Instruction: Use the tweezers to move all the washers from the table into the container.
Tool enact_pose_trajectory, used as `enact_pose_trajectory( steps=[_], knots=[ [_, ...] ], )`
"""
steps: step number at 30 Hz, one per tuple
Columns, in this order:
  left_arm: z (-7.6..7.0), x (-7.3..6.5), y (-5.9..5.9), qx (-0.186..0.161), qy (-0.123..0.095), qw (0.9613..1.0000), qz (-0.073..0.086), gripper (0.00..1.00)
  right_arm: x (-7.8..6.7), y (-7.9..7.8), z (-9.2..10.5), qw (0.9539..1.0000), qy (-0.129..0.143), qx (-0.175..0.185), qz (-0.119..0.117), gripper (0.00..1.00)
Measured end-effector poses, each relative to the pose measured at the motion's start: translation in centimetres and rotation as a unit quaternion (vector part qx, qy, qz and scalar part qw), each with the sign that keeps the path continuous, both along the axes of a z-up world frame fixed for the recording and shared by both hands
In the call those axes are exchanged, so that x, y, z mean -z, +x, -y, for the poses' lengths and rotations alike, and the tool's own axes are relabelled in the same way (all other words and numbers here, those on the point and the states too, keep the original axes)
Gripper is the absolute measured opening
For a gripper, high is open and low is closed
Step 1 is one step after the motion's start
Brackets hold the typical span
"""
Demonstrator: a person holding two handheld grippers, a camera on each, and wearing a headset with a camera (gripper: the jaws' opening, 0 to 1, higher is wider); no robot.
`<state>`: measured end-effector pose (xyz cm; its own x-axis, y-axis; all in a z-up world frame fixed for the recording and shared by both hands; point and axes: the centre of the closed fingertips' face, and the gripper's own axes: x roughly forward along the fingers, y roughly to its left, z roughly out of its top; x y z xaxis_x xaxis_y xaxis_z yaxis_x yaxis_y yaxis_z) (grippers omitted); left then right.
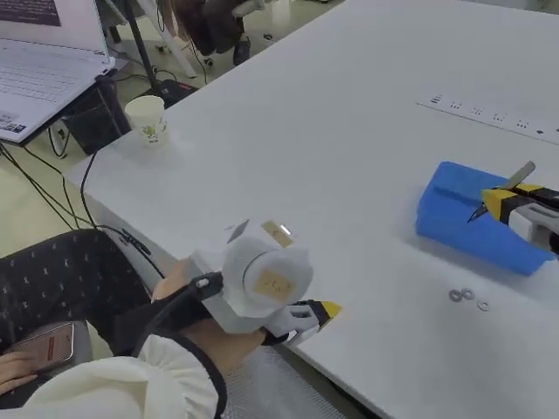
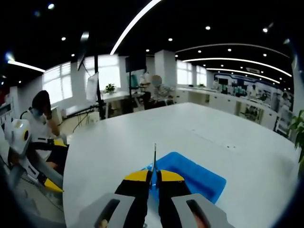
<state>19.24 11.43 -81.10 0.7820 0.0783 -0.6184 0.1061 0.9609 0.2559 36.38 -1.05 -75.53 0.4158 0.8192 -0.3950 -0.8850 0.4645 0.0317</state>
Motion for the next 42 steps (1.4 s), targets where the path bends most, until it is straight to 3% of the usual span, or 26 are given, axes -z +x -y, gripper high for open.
enact_pose_trajectory(
  steps=[8,16,36,42],
  knots=[
    [-0.1,-0.1,0.1,-0.001,-0.002,1.0000,0.004,0.85,0.0,-2.4,0.1,0.9999,-0.004,-0.014,-0.005,0.03],
    [-0.2,-0.1,0.0,-0.003,0.000,1.0000,0.003,0.85,1.3,-4.0,0.5,0.9995,-0.015,-0.024,-0.017,0.03],
    [-0.2,-0.1,-0.1,-0.004,0.003,1.0000,0.001,0.84,5.4,-5.0,1.9,0.9964,-0.049,-0.041,-0.056,0.03],
    [-0.2,0.0,-0.1,-0.004,0.004,1.0000,0.000,0.84,5.7,-5.0,2.0,0.9958,-0.057,-0.048,-0.054,0.03]
  ],
)
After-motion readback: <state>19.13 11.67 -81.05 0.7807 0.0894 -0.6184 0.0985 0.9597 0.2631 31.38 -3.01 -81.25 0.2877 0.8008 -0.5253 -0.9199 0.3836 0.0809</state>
